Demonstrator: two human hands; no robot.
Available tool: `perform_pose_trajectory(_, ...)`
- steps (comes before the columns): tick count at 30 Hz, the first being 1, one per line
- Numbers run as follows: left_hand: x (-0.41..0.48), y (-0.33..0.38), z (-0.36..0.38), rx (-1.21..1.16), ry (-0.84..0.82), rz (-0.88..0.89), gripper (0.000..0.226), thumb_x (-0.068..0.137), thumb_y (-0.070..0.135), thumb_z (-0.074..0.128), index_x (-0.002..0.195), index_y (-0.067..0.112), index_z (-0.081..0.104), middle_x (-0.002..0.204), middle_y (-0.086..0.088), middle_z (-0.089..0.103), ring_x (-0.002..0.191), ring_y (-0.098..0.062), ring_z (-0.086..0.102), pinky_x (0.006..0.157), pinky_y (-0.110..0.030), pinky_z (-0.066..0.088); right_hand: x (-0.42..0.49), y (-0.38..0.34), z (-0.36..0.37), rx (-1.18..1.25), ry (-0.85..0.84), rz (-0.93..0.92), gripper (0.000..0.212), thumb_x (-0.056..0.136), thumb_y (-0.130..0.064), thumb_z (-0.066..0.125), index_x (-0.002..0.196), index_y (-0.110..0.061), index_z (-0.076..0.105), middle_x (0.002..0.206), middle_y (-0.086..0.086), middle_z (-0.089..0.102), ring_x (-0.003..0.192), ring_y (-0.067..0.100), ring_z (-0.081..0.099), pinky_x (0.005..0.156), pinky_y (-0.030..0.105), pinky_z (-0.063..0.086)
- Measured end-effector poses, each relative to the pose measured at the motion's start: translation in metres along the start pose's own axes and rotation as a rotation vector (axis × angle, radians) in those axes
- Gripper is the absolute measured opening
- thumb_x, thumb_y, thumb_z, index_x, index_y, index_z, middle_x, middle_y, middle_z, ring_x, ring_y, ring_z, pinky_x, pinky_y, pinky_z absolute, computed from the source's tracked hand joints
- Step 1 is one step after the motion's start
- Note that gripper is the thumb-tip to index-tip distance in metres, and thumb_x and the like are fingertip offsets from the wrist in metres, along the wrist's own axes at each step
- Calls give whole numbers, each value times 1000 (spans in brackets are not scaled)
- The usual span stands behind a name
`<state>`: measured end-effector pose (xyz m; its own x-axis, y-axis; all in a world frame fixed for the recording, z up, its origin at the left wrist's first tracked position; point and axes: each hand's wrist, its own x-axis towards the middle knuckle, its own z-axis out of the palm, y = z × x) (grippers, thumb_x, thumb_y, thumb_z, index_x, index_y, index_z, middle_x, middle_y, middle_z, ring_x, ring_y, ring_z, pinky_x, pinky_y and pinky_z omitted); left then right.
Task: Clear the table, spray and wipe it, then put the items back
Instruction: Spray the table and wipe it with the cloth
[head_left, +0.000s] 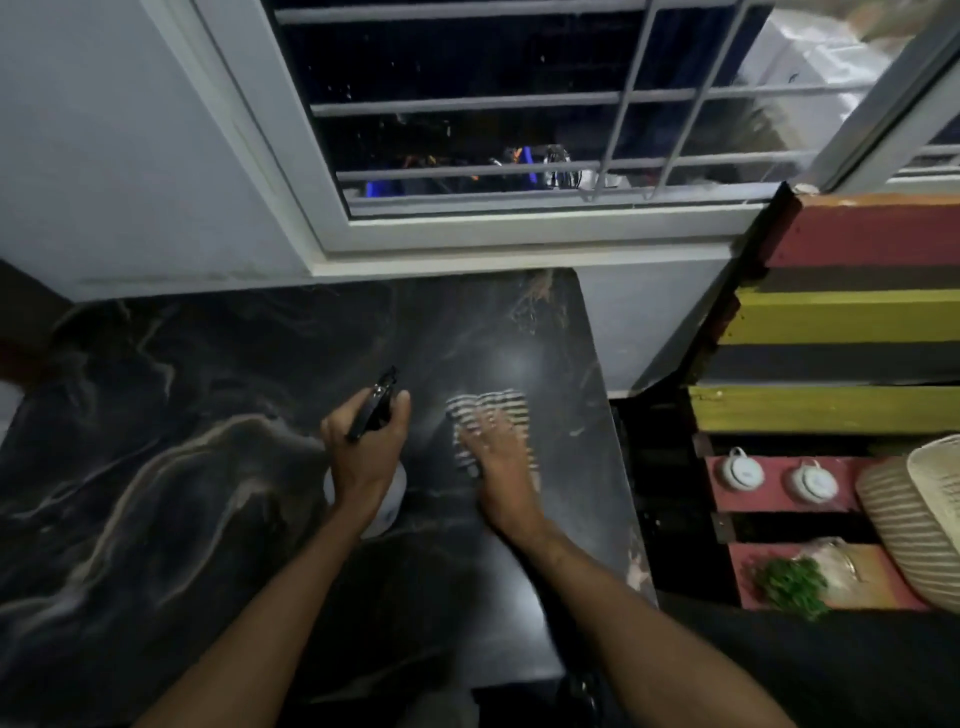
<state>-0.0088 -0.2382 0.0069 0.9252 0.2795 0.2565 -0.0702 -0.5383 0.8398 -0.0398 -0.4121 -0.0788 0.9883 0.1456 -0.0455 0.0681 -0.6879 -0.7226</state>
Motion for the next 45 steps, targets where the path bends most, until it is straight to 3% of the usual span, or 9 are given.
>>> perform_pose_trajectory(4, -54, 2, -22, 112, 66, -1, 33, 93, 19, 72, 64, 7, 60, 60, -6, 62, 56, -22, 61, 58, -41, 53, -60, -9, 13, -98, -320, -357, 54, 98, -34, 31, 148, -19, 44, 164, 7, 25, 154, 24, 13, 127, 42, 1)
perform_pose_trajectory(8, -104, 13, -37, 92, 98, -69, 27, 93, 19, 73, 71, 6, 67, 65, -5, 66, 61, -20, 63, 61, -40, 53, -104, 61, -51, -110, -96, -134, 66, 86, -3, 56, 148, -24, 45, 164, 0, 24, 155, 18, 11, 126, 46, 9)
perform_pose_trajectory(12, -137, 28, -48, 107, 129, -128, 34, 92, 19, 73, 64, 14, 56, 57, 1, 54, 55, -12, 51, 59, -28, 41, -145, 67, -66, -99, -9, 80, 84, 72, 8, 56, 148, -25, 45, 166, 1, 17, 156, 25, 4, 126, 51, 3)
perform_pose_trajectory(20, -157, 17, -58, 61, 68, -90, 40, 92, 17, 73, 58, 10, 52, 53, -1, 52, 50, -18, 50, 54, -27, 39, -221, 18, 4, -50, -310, -294, 71, 85, 4, 51, 148, -26, 44, 165, -6, 18, 156, 18, 4, 127, 43, -1)
perform_pose_trajectory(26, -162, 14, -50, 17, 15, -79, 40, 91, 16, 73, 59, 10, 51, 53, -2, 50, 50, -20, 49, 53, -33, 40, -253, 66, -65, -6, -92, 52, 82, 72, 23, 45, 138, -24, 58, 158, -6, 37, 153, 11, 20, 127, 46, 18)
perform_pose_trajectory(29, -174, 32, -31, -33, -63, -97, 42, 91, 20, 72, 58, 18, 47, 50, 3, 47, 48, -11, 44, 51, -28, 37, -259, 70, -92, 82, -20, 140, 90, 63, 24, 39, 133, -26, 63, 152, -9, 45, 149, 13, 33, 126, 36, 24)
perform_pose_trajectory(38, -198, 138, 109, -215, -381, 47, 48, 95, 20, 68, 58, 34, 40, 54, 10, 46, 48, -2, 43, 50, -12, 29, -261, 103, -212, 212, 415, 258, 76, 74, 22, 41, 132, -22, 63, 145, -1, 56, 142, 7, 43, 114, 14, 34)
perform_pose_trajectory(42, -216, 193, 207, -264, -524, 50, 26, 98, 33, 63, 75, 21, 59, 68, 4, 61, 61, -5, 54, 59, -28, 45, -277, 175, -281, 245, 608, 430, 62, 81, 25, 43, 127, -10, 66, 136, 3, 61, 133, 13, 51, 107, 4, 33)
perform_pose_trajectory(45, -237, 234, 298, -286, -643, 89, 27, 100, 41, 60, 91, 17, 64, 83, -3, 68, 76, -9, 61, 71, -38, 49, -289, 251, -339, 292, 731, 559, 54, 83, 23, 44, 122, -5, 68, 128, 6, 66, 127, 20, 57, 105, 11, 38)
